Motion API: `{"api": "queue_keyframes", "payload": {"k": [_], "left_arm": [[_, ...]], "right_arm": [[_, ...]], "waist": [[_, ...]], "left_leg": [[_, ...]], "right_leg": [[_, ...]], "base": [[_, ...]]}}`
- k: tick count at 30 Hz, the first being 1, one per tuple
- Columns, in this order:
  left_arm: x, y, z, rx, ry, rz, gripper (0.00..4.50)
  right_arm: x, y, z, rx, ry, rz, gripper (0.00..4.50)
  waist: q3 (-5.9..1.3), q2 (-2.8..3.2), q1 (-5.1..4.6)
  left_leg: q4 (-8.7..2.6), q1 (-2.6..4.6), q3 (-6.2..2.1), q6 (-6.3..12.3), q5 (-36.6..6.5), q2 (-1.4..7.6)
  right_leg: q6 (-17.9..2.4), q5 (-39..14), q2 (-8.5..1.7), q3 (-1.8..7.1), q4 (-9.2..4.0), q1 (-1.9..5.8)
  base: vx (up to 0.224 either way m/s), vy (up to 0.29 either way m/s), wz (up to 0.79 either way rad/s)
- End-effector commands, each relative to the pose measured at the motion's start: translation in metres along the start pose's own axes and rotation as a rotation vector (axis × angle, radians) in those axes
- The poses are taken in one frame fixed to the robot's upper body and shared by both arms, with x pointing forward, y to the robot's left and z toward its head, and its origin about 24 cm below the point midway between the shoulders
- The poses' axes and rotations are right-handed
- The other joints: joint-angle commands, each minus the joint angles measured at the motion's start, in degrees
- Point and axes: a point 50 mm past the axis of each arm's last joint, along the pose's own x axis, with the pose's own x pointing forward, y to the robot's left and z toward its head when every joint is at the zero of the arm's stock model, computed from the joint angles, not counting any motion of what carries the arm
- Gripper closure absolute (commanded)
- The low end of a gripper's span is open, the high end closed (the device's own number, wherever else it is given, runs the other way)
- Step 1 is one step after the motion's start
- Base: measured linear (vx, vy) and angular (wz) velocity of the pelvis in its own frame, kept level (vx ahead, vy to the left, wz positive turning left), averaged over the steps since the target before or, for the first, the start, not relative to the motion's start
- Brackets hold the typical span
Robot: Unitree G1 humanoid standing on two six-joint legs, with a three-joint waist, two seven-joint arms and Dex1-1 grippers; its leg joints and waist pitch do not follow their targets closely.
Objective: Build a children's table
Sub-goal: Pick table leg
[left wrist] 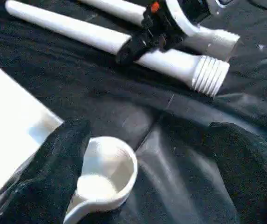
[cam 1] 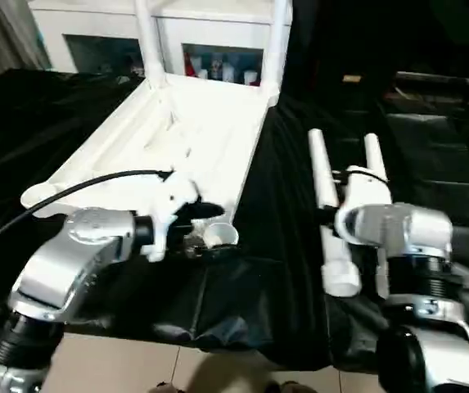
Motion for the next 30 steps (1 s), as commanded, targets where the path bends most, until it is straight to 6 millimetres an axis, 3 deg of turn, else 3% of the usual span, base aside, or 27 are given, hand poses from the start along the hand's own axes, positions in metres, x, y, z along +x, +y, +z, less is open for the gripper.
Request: {"api": "queue_keyframes", "payload": {"k": [1, 2, 3, 4, 5, 6, 7, 8, 9, 11, 12, 13, 16, 20, 23, 26, 30], "left_arm": [[-0.005, 0.008, 0.007, 0.029, 0.0, 0.024, 0.0], [-0.006, 0.016, 0.009, 0.034, 0.0, 0.053, 0.0], [-0.006, 0.018, 0.01, 0.035, -0.001, 0.061, 0.0], [-0.006, 0.021, 0.012, 0.028, -0.025, 0.073, 0.0], [-0.006, 0.021, 0.012, 0.028, -0.025, 0.073, 0.0], [-0.006, 0.023, 0.015, 0.015, -0.059, 0.089, 0.0], [-0.006, 0.023, 0.016, 0.007, -0.079, 0.092, 0.0], [-0.005, 0.024, 0.019, -0.002, -0.105, 0.101, 0.0], [-0.005, 0.025, 0.021, -0.008, -0.121, 0.105, 0.0], [-0.003, 0.028, 0.03, -0.049, -0.19, 0.13, 0.0], [-0.002, 0.028, 0.032, -0.058, -0.204, 0.136, 0.0], [0.003, 0.033, 0.045, -0.123, -0.295, 0.174, 0.0], [0.013, 0.041, 0.069, -0.276, -0.455, 0.204, 0.0], [0.02, 0.042, 0.087, -0.415, -0.573, 0.164, 0.0], [0.025, 0.028, 0.096, -0.439, -0.598, 0.035, 0.0], [0.03, 0.018, 0.094, -0.468, -0.58, -0.024, 0.0], [0.029, 0.02, 0.093, -0.514, -0.6, -0.002, 0.0]], "right_arm": [[-0.002, 0.011, 0.015, -0.01, -0.062, 0.037, 2.75], [-0.003, 0.015, 0.023, -0.006, -0.105, 0.049, 2.75], [-0.003, 0.018, 0.026, -0.005, -0.122, 0.057, 2.75], [-0.005, 0.019, 0.03, -0.007, -0.146, 0.065, 2.75], [-0.005, 0.019, 0.03, -0.007, -0.146, 0.065, 2.75], [-0.008, 0.021, 0.036, -0.002, -0.19, 0.08, 2.75], [-0.01, 0.022, 0.04, 0.009, -0.22, 0.093, 2.75], [-0.015, 0.024, 0.047, 0.022, -0.285, 0.112, 2.75], [-0.018, 0.025, 0.052, 0.03, -0.325, 0.124, 2.75], [-0.03, 0.029, 0.065, 0.043, -0.451, 0.218, 2.75], [-0.032, 0.03, 0.067, 0.044, -0.468, 0.236, 2.75], [-0.044, 0.035, 0.074, 0.099, -0.514, 0.348, 2.75], [-0.057, 0.048, 0.074, 0.133, -0.535, 0.584, 2.76], [-0.062, 0.052, 0.069, 0.115, -0.56, 0.652, 2.76], [-0.067, 0.056, 0.069, 0.12, -0.584, 0.693, 2.76], [-0.075, 0.061, 0.068, 0.117, -0.602, 0.775, 2.76], [-0.081, 0.069, 0.064, 0.042, -0.608, 0.838, 2.76]], "waist": [[-4.79, 0.09, 0.35], [-5.16, -0.05, 0.5], [-4.69, 0.02, 0.62], [-4.72, 0.26, 0.72], [-4.73, 0.14, 0.71], [-4.81, 0.76, 0.85], [-4.84, 0.39, 0.86], [-5.03, 0.9, 1.04], [-5.12, 0.59, 1.0], [-5.45, 1.12, 1.37], [-5.39, 0.92, 1.26], [-5.5, 0.86, 1.56], [-5.58, 0.56, 2.08], [-5.71, 0.38, 2.28], [-5.74, 0.25, 2.33], [-5.73, 0.26, 2.35], [-5.56, 0.01, 2.23]], "left_leg": [[-3.16, 0.46, 0.51, -2.34, -7.7, -0.28], [-3.05, 0.55, 0.49, -2.37, -7.5, -0.24], [-3.11, 0.34, 0.47, -2.49, -8.0, -0.27], [-3.09, 0.45, 0.44, -2.72, -9.0, -0.32], [-3.06, 0.48, 0.49, -2.77, -9.2, -0.28], [-3.05, 0.45, 0.36, -2.94, -9.0, -0.23], [-3.01, 0.44, 0.47, -2.94, -9.0, -0.26], [-2.95, 0.5, 0.37, -3.04, -8.6, -0.24], [-2.92, 0.28, 0.38, -2.91, -8.1, -0.25], [-2.74, 0.36, 0.31, -2.66, -7.9, -0.19], [-2.72, 0.22, 0.42, -2.45, -8.0, -0.24], [-2.5, 0.52, 0.62, -1.94, -8.4, -0.35], [-2.5, 0.23, 0.39, -1.17, -8.3, -0.35], [-2.27, -0.3, 0.38, -0.48, -6.9, -0.53], [-2.28, -0.13, 0.46, -0.55, -6.9, -0.54], [-2.3, -0.26, 0.37, 0.03, -6.3, -0.43], [-2.32, -0.29, 0.43, 0.3, -7.0, -0.47]], "right_leg": [[-8.0, -10.7, -2.76, 2.33, -3.67, 3.39], [-8.2, -10.2, -2.81, 2.34, -3.53, 3.54], [-8.1, -10.5, -2.85, 2.4, -3.57, 3.34], [-7.8, -11.9, -2.91, 2.38, -3.68, 3.38], [-7.7, -12.0, -2.96, 2.42, -3.75, 3.37], [-7.8, -11.6, -2.98, 2.42, -3.56, 3.42], [-7.8, -10.9, -2.86, 2.42, -3.65, 3.43], [-8.0, -10.2, -2.89, 2.4, -3.44, 3.48], [-8.3, -8.5, -2.83, 2.38, -3.33, 3.62], [-9.1, -6.4, -2.81, 2.28, -3.03, 3.72], [-9.3, -5.6, -2.64, 2.32, -3.01, 3.77], [-9.9, -4.4, -2.45, 2.42, -3.09, 3.75], [-10.4, -4.9, -2.64, 2.21, -2.98, 4.07], [-10.8, -5.0, -2.74, 2.2, -3.19, 4.46], [-10.2, -8.4, -2.8, 2.1, -3.52, 4.27], [-10.1, -7.3, -2.62, 2.04, -3.42, 4.19], [-8.5, -9.3, -2.5, 2.04, -3.88, 4.24]], "base": [[0.0, 0.0, 0.0], [0.0, 0.0, 0.0], [0.0, 0.0, 0.0], [0.0, 0.0, 0.0], [0.0, 0.0, 0.0], [0.0, 0.0, 0.0], [0.0, 0.0, 0.0], [0.0, 0.0, 0.0], [0.0, 0.0, 0.0], [0.0, 0.0, 0.0], [0.0, 0.0, 0.0], [0.0, 0.0, 0.0], [0.0, 0.0, 0.0], [0.0, 0.0, 0.0], [0.0, 0.0, 0.0], [0.0, 0.0, 0.0], [0.0, 0.0, 0.0]]}}
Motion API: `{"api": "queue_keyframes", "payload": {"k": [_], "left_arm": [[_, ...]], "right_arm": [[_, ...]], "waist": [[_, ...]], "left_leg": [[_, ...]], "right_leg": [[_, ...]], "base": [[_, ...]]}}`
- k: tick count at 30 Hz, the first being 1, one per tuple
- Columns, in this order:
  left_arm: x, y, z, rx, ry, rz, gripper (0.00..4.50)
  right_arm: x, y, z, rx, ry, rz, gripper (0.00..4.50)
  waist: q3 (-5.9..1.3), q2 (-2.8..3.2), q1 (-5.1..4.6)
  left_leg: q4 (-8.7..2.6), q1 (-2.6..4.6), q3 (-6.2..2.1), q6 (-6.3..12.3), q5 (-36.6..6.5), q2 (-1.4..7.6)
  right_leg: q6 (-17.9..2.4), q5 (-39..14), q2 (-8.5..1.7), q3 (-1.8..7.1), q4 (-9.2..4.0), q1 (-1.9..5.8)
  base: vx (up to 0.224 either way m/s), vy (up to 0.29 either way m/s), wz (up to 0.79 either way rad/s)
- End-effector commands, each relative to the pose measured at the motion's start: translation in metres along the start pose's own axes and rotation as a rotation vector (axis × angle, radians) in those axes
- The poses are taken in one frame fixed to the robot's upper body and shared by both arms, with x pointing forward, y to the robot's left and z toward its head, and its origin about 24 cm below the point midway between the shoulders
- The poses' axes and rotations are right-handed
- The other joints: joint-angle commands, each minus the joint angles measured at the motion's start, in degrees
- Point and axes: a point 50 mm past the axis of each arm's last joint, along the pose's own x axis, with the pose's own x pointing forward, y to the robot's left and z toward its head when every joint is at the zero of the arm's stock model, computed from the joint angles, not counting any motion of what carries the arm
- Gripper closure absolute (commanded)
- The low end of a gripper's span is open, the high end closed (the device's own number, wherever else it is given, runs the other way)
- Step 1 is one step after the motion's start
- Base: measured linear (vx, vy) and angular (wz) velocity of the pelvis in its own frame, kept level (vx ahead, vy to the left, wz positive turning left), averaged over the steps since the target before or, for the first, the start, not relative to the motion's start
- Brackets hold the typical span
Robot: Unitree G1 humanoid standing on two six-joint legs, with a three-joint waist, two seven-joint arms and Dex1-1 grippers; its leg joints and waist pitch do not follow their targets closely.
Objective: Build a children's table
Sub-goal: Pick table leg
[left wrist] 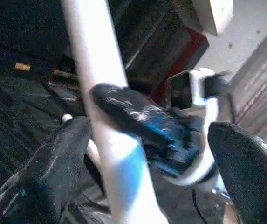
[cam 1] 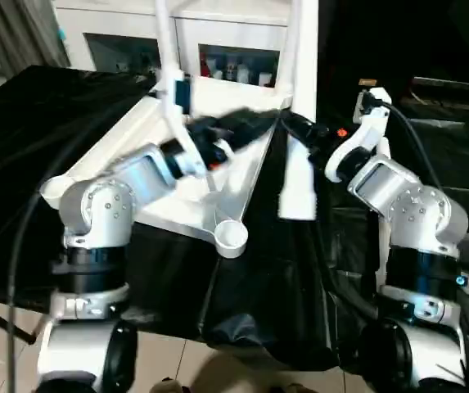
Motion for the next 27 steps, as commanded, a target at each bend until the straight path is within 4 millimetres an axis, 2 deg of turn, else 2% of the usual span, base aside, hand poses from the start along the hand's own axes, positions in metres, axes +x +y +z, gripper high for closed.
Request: {"api": "queue_keyframes", "payload": {"k": [1, 3, 4, 5, 6, 7, 8, 9, 10, 12, 13, 15, 16, 18, 19, 20, 23, 25, 27], "left_arm": [[-0.002, 0.0, 0.005, -0.013, -0.023, 0.009, 0.0], [0.0, 0.001, 0.011, -0.059, -0.071, 0.01, 0.0], [0.002, 0.001, 0.015, -0.067, -0.087, 0.015, 0.0], [0.004, 0.002, 0.018, -0.08, -0.103, 0.019, 0.0], [0.005, 0.002, 0.02, -0.087, -0.113, 0.021, 0.0], [0.006, 0.003, 0.023, -0.086, -0.122, 0.032, 0.0], [0.008, 0.004, 0.026, -0.089, -0.135, 0.041, 0.0], [0.009, 0.004, 0.028, -0.094, -0.141, 0.043, 0.0], [0.009, 0.005, 0.03, -0.098, -0.151, 0.041, 0.0], [0.009, 0.006, 0.036, -0.095, -0.167, 0.047, 0.0], [0.01, 0.007, 0.039, -0.092, -0.174, 0.045, 0.0], [0.01, 0.007, 0.045, -0.095, -0.181, 0.037, 0.0], [0.01, 0.007, 0.048, -0.089, -0.177, 0.03, 0.0], [0.01, 0.007, 0.05, -0.092, -0.175, 0.027, 0.0], [0.01, 0.008, 0.052, -0.096, -0.174, 0.025, 0.3], [0.01, 0.008, 0.055, -0.094, -0.17, 0.025, 0.3], [0.008, 0.008, 0.064, -0.095, -0.173, 0.01, 0.4], [0.006, 0.009, 0.068, -0.093, -0.178, 0.01, 0.75], [0.006, 0.009, 0.069, -0.096, -0.18, 0.009, 0.8]], "right_arm": [[0.0, 0.01, 0.001, -0.028, 0.005, 0.063, 2.76], [-0.004, 0.018, -0.005, -0.092, 0.033, 0.132, 2.76], [-0.006, 0.022, -0.01, -0.141, 0.054, 0.165, 2.76], [-0.008, 0.025, -0.015, -0.2, 0.08, 0.193, 2.76], [-0.009, 0.027, -0.019, -0.237, 0.097, 0.21, 2.76], [-0.01, 0.029, -0.023, -0.251, 0.113, 0.228, 2.76], [-0.01, 0.031, -0.027, -0.265, 0.125, 0.241, 2.76], [-0.01, 0.032, -0.028, -0.273, 0.129, 0.245, 2.76], [-0.011, 0.033, -0.03, -0.279, 0.132, 0.258, 2.76], [-0.012, 0.034, -0.032, -0.287, 0.135, 0.27, 2.76], [-0.012, 0.034, -0.033, -0.292, 0.139, 0.273, 2.76], [-0.013, 0.033, -0.038, -0.311, 0.151, 0.268, 2.76], [-0.014, 0.033, -0.04, -0.317, 0.157, 0.268, 2.76], [-0.016, 0.033, -0.042, -0.331, 0.163, 0.274, 2.76], [-0.017, 0.033, -0.044, -0.342, 0.166, 0.28, 2.76], [-0.019, 0.033, -0.046, -0.354, 0.171, 0.287, 2.76], [-0.021, 0.032, -0.049, -0.372, 0.172, 0.285, 2.76], [-0.021, 0.031, -0.05, -0.38, 0.17, 0.28, 2.76], [-0.02, 0.031, -0.05, -0.384, 0.168, 0.278, 2.76]], "waist": [[-5.55, -0.11, 0.35], [-5.43, -0.07, 0.27], [-5.41, -0.22, 0.54], [-5.41, -0.22, 0.74], [-5.39, 0.05, 0.88], [-5.43, -0.09, 0.86], [-5.44, 0.65, 1.05], [-5.51, 0.41, 1.01], [-5.54, 0.58, 1.08], [-5.48, 0.57, 1.18], [-5.48, 0.92, 1.29], [-5.45, 0.88, 1.54], [-5.45, 1.36, 1.65], [-5.43, 1.2, 1.55], [-5.48, 1.22, 1.7], [-5.53, 1.55, 1.82], [-5.55, 1.5, 1.79], [-5.53, 1.66, 1.81], [-5.5, 1.53, 1.74]], "left_leg": [[-2.89, 0.02, 0.49, 0.19, -6.8, -0.5], [-2.97, -0.12, 0.46, -0.06, -7.0, -0.55], [-3.0, -0.1, 0.35, -0.02, -7.4, -0.51], [-2.99, -0.11, 0.41, 0.0, -7.5, -0.48], [-3.03, -0.02, 0.25, -0.03, -7.4, -0.4], [-3.08, -0.15, 0.19, -0.13, -7.3, -0.43], [-3.12, -0.11, 0.03, -0.32, -7.4, -0.41], [-3.01, 0.09, 0.12, -0.41, -7.8, -0.41], [-3.04, 0.03, 0.04, -0.38, -7.8, -0.37], [-2.98, 0.14, 0.1, -0.31, -8.6, -0.46], [-3.02, 0.13, -0.02, -0.44, -8.8, -0.45], [-3.02, 0.2, 0.0, -0.58, -9.4, -0.48], [-3.12, 0.21, -0.2, -0.89, -9.8, -0.4], [-3.08, 0.19, -0.2, -0.96, -10.3, -0.46], [-3.0, 0.23, -0.17, -0.91, -10.2, -0.44], [-2.96, 0.25, -0.24, -0.96, -10.2, -0.4], [-2.96, 0.12, -0.34, -0.76, -10.1, -0.52], [-2.95, 0.11, -0.41, -0.88, -10.5, -0.52], [-2.94, 0.01, -0.42, -0.75, -10.3, -0.5]], "right_leg": [[-8.3, -9.5, -2.55, 1.99, -4.37, 4.49], [-7.7, -11.0, -2.52, 1.89, -4.54, 4.45], [-7.0, -11.8, -2.54, 1.9, -4.68, 4.58], [-6.3, -12.2, -2.58, 1.9, -4.93, 4.62], [-5.8, -12.7, -2.69, 1.91, -4.89, 4.5], [-5.6, -12.9, -2.66, 1.85, -4.89, 4.55], [-5.6, -13.1, -2.75, 1.81, -4.8, 4.39], [-5.9, -12.7, -2.69, 1.83, -4.87, 4.28], [-6.7, -12.1, -2.72, 1.81, -4.76, 4.36], [-7.0, -12.2, -2.65, 1.82, -4.94, 4.23], [-7.3, -12.2, -2.7, 1.78, -4.79, 4.27], [-7.1, -12.7, -2.71, 1.73, -5.03, 4.2], [-7.6, -12.2, -2.77, 1.69, -4.82, 4.19], [-7.8, -12.0, -2.67, 1.61, -4.92, 4.3], [-7.9, -11.6, -2.73, 1.67, -4.86, 4.31], [-8.1, -11.4, -2.83, 1.68, -4.74, 4.29], [-8.3, -11.0, -2.76, 1.51, -4.73, 4.46], [-8.4, -11.8, -2.81, 1.44, -4.81, 4.45], [-8.7, -11.6, -2.86, 1.41, -4.78, 4.54]], "base": [[0.0, 0.0, 0.0], [0.0, 0.0, 0.0], [0.0, 0.0, 0.0], [0.0, 0.0, 0.0], [0.0, 0.0, 0.0], [0.0, 0.0, 0.0], [0.0, 0.0, 0.0], [0.0, 0.0, 0.0], [0.0, 0.0, 0.0], [0.0, 0.0, 0.0], [0.0, 0.0, 0.0], [0.0, 0.0, 0.0], [0.0, 0.0, 0.0], [0.0, 0.0, 0.0], [0.0, 0.0, 0.0], [0.0, 0.0, 0.0], [0.0, 0.0, 0.0], [0.0, 0.0, 0.0], [0.0, 0.0, 0.0]]}}
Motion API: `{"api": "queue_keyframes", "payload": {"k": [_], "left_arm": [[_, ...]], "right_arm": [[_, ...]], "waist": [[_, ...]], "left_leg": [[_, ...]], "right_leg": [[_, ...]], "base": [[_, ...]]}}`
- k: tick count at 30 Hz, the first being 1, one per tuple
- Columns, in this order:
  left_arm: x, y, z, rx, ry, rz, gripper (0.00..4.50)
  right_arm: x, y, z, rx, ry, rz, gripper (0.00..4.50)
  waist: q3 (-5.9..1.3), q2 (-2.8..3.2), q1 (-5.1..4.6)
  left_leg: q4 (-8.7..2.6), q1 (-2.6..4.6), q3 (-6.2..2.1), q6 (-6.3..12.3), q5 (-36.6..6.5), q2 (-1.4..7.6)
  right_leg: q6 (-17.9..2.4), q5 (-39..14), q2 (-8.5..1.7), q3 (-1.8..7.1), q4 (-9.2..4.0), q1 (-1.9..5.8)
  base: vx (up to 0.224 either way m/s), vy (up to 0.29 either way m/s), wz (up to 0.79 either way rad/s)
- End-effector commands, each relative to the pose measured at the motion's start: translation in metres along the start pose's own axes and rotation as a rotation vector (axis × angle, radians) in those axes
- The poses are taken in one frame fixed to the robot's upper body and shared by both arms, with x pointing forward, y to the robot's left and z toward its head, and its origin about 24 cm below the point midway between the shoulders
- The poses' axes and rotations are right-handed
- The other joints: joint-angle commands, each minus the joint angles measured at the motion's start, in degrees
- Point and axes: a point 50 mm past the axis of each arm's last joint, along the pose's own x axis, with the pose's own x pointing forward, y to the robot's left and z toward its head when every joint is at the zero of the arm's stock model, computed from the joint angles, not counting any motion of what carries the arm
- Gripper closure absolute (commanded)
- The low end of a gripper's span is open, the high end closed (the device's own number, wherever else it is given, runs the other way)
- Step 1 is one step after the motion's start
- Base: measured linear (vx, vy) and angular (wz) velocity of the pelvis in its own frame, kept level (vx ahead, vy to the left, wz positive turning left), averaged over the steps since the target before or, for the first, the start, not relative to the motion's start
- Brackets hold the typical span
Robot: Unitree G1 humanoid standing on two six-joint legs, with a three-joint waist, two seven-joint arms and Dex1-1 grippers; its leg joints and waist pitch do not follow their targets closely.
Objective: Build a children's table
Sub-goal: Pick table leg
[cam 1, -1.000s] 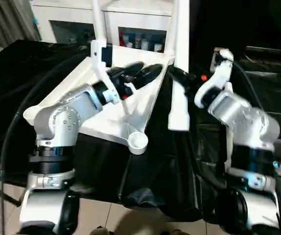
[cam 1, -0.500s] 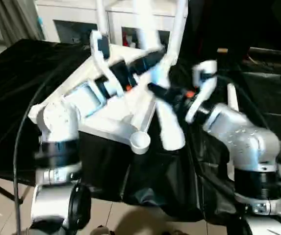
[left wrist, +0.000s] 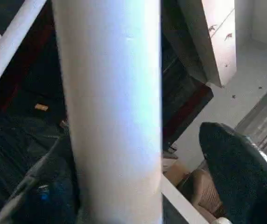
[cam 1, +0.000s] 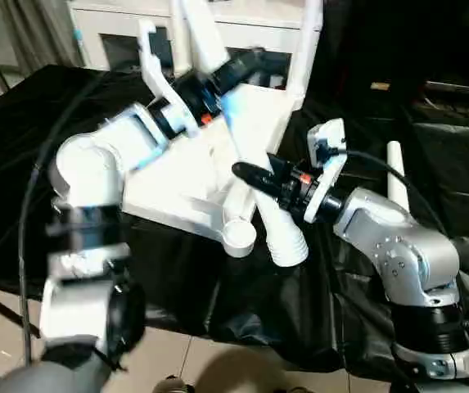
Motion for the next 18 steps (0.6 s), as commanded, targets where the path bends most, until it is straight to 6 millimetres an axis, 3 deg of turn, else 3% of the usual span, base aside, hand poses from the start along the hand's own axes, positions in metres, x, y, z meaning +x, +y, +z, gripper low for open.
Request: {"api": "queue_keyframes", "payload": {"k": [1, 9, 18], "left_arm": [[0.001, -0.005, 0.008, 0.002, -0.01, -0.038, 0.8], [0.0, 0.0, 0.007, -0.002, -0.006, -0.006, 1.63], [-0.002, 0.005, 0.001, 0.019, 0.019, 0.024, 2.42]], "right_arm": [[0.0, 0.002, 0.002, -0.03, -0.01, 0.002, 2.76], [0.002, 0.002, 0.005, -0.036, -0.031, -0.002, 2.76], [0.005, 0.001, 0.008, -0.041, -0.048, -0.006, 2.76]], "waist": [[-5.35, 0.79, 0.32], [-5.41, 1.24, 0.36], [-5.51, 1.2, 0.39]], "left_leg": [[-3.07, 0.02, 0.19, -0.61, -10.1, -0.51], [-3.16, 0.08, 0.02, -0.8, -11.0, -0.37], [-3.15, -0.11, -0.13, -0.69, -10.5, -0.33]], "right_leg": [[-8.8, -12.0, -2.87, 1.81, -4.47, 4.2], [-8.4, -13.9, -2.96, 1.59, -4.72, 4.04], [-8.6, -13.0, -3.05, 1.41, -4.61, 4.18]], "base": [[0.0, 0.0, 0.0], [0.0, 0.0, 0.0], [0.0, 0.0, 0.0]]}}
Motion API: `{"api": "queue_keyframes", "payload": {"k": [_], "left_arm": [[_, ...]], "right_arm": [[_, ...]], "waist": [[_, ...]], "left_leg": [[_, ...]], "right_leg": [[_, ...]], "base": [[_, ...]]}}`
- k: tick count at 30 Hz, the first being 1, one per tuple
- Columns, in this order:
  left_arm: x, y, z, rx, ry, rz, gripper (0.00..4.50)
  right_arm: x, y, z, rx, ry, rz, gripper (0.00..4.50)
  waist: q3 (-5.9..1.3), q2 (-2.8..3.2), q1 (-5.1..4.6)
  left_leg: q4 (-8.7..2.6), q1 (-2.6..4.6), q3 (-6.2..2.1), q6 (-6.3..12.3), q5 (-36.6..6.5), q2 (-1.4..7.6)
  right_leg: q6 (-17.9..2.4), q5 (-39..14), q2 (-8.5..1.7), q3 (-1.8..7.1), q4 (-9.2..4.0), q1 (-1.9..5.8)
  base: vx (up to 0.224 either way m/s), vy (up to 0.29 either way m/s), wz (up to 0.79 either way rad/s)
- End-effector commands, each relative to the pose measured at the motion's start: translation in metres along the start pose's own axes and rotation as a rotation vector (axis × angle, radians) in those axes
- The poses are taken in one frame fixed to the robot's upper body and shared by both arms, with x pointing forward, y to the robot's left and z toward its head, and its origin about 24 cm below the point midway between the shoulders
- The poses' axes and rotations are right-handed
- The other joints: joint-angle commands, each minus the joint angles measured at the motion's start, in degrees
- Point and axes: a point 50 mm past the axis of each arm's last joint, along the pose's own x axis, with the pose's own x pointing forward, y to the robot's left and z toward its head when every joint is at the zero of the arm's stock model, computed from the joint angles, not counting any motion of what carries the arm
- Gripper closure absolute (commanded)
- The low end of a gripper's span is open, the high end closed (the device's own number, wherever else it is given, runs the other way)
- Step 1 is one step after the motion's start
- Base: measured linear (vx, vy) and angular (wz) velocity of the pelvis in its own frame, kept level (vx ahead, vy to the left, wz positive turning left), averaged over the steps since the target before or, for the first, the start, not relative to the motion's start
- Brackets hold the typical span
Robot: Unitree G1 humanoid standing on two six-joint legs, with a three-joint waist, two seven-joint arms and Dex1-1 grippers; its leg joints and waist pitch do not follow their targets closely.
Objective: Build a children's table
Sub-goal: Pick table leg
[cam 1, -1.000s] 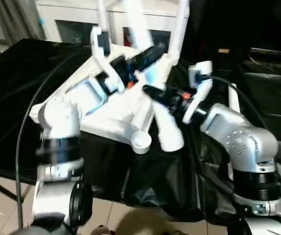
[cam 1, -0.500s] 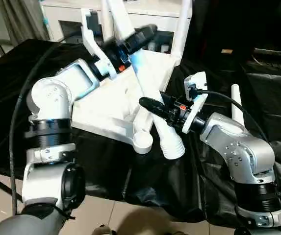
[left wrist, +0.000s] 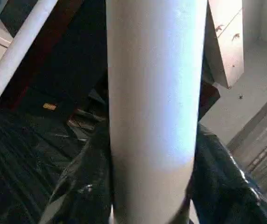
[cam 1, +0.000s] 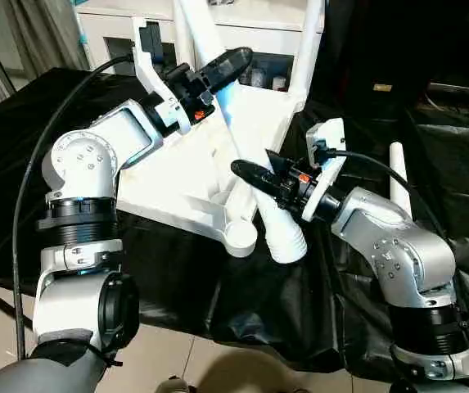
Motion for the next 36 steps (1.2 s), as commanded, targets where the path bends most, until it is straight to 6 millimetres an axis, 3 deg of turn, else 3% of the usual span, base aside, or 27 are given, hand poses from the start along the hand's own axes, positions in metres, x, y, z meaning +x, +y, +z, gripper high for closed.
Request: {"api": "queue_keyframes", "payload": {"k": [1, 6, 12, 13, 20, 22, 24, 28, 30, 36], "left_arm": [[0.001, -0.003, 0.002, 0.022, 0.018, -0.01, 2.42], [0.0, -0.004, 0.004, 0.024, 0.016, -0.023, 2.76], [0.002, -0.005, 0.005, 0.025, 0.009, -0.032, 2.83], [0.002, -0.006, 0.006, 0.024, 0.001, -0.048, 2.83], [0.001, -0.011, 0.008, 0.038, 0.014, -0.154, 2.84], [-0.004, -0.02, 0.008, 0.084, 0.075, -0.295, 2.84], [-0.007, -0.024, 0.007, 0.125, 0.116, -0.366, 2.84], [-0.011, -0.027, 0.009, 0.188, 0.166, -0.433, 2.84], [-0.012, -0.03, 0.012, 0.218, 0.182, -0.47, 2.84], [-0.017, -0.038, 0.012, 0.252, 0.223, -0.59, 2.84]], "right_arm": [[0.003, 0.0, 0.007, -0.019, -0.024, 0.002, 2.76], [0.003, 0.0, 0.007, -0.025, -0.025, 0.002, 2.76], [0.001, -0.002, 0.009, -0.033, -0.018, -0.008, 2.76], [0.002, -0.002, 0.009, -0.032, -0.016, -0.012, 2.2], [0.003, -0.003, 0.01, 0.014, -0.022, 0.009, 1.64], [0.0, -0.004, 0.013, 0.066, -0.029, 0.058, 1.6], [-0.004, -0.005, 0.013, 0.101, -0.009, 0.097, 1.21], [-0.016, -0.003, 0.008, 0.18, 0.083, 0.24, 1.21], [-0.027, 0.0, 0.001, 0.215, 0.185, 0.339, 1.21], [-0.033, 0.0, -0.011, 0.211, 0.29, 0.366, 1.21]], "waist": [[-5.24, 0.83, 0.28], [-5.22, 1.06, 0.22], [-5.26, 0.91, 0.19], [-5.26, 0.88, 0.18], [-5.28, 0.8, 0.18], [-5.32, 0.82, 0.12], [-5.21, 0.94, -0.05], [-5.15, 1.01, 0.07], [-5.2, 0.85, 0.58], [-5.31, 0.59, 0.82]], "left_leg": [[-3.22, 0.21, 0.4, -0.73, -10.7, -0.36], [-3.24, 0.2, 0.35, -0.87, -11.0, -0.34], [-3.21, 0.15, 0.39, -0.74, -10.5, -0.37], [-3.21, 0.15, 0.39, -0.73, -10.5, -0.38], [-3.29, 0.23, 0.42, -0.48, -10.3, -0.39], [-3.34, 0.26, 0.42, -0.34, -10.1, -0.33], [-3.45, 0.36, 0.39, -0.1, -10.6, -0.18], [-3.35, 0.59, 0.56, -0.06, -11.3, -0.21], [-3.42, 0.39, 0.47, -0.02, -10.5, -0.03], [-3.23, 0.23, 0.61, -0.33, -9.3, -0.04]], "right_leg": [[-8.5, -13.2, -3.05, 1.95, -4.6, 4.05], [-8.5, -13.5, -3.05, 1.93, -4.61, 4.05], [-8.6, -12.9, -3.03, 1.91, -4.57, 4.15], [-8.6, -13.0, -3.02, 1.92, -4.61, 4.13], [-8.5, -13.6, -3.09, 1.94, -4.66, 4.06], [-8.7, -13.5, -3.1, 2.0, -4.5, 4.04], [-9.2, -13.3, -3.04, 2.03, -4.52, 3.98], [-10.2, -12.3, -3.0, 2.03, -4.61, 4.02], [-9.8, -11.8, -3.07, 2.06, -4.39, 4.4], [-9.6, -14.0, -3.39, 2.01, -4.53, 4.34]], "base": [[0.0, 0.0, 0.0], [0.0, 0.0, 0.0], [0.0, 0.0, 0.0], [0.0, 0.0, 0.0], [0.0, 0.0, 0.0], [0.0, 0.0, 0.0], [0.0, 0.0, 0.0], [0.0, 0.0, 0.0], [0.0, 0.0, 0.0], [0.0, 0.0, 0.0]]}}
